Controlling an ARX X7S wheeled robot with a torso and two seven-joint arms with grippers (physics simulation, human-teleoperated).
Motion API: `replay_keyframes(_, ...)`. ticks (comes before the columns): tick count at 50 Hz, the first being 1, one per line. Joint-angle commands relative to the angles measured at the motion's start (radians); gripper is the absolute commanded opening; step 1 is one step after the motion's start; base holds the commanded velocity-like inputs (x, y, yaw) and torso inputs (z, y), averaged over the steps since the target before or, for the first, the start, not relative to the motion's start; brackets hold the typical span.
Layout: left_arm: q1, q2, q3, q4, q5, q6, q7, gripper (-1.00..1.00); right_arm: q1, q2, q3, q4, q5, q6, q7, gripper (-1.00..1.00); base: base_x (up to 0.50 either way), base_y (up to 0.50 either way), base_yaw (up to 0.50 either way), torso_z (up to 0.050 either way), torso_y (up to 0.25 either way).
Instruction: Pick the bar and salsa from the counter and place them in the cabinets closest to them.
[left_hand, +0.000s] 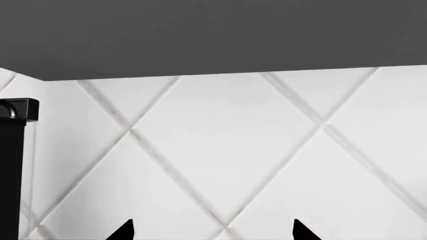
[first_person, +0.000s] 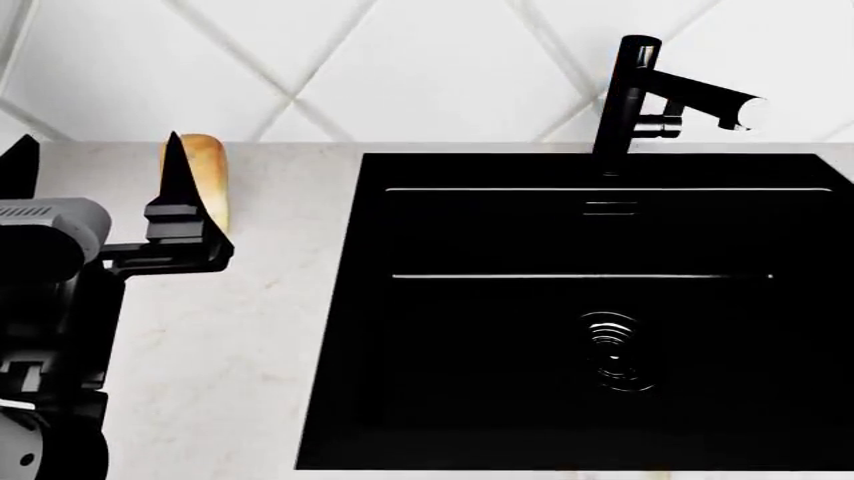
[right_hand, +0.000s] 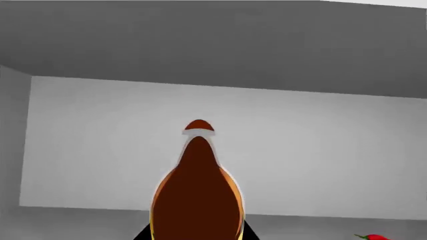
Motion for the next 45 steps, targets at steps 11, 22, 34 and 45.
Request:
replay_keyframes(11,0.013,-0.002,0.000,0.003,-0.005,0.011,-0.004,1.00,0.007,-0.054,0.060,0.336,-0.119,-0.163,-0.002,-1.00,0.00,0.00,0.00,0.000,0.001)
replay_keyframes(22,0.011,-0.007,-0.003,0.011,-0.017,0.005,-0.013,1.00,0.007,-0.050,0.040,0.400,-0.107,-0.188,0.029,-1.00,0.00,0.00,0.00,0.001,0.000)
replay_keyframes(34,0.021,-0.012,-0.008,0.010,-0.018,0.014,-0.014,1.00,-0.012,-0.036,-0.061,0.401,-0.015,-0.207,0.065,1.00,0.00,0.00,0.00,0.000,0.000)
replay_keyframes(45,0.014,-0.014,-0.007,0.010,-0.025,0.012,-0.019,1.00,-0.017,-0.037,-0.099,0.401,-0.009,-0.217,0.059,1.00,0.00,0.00,0.00,0.000,0.000)
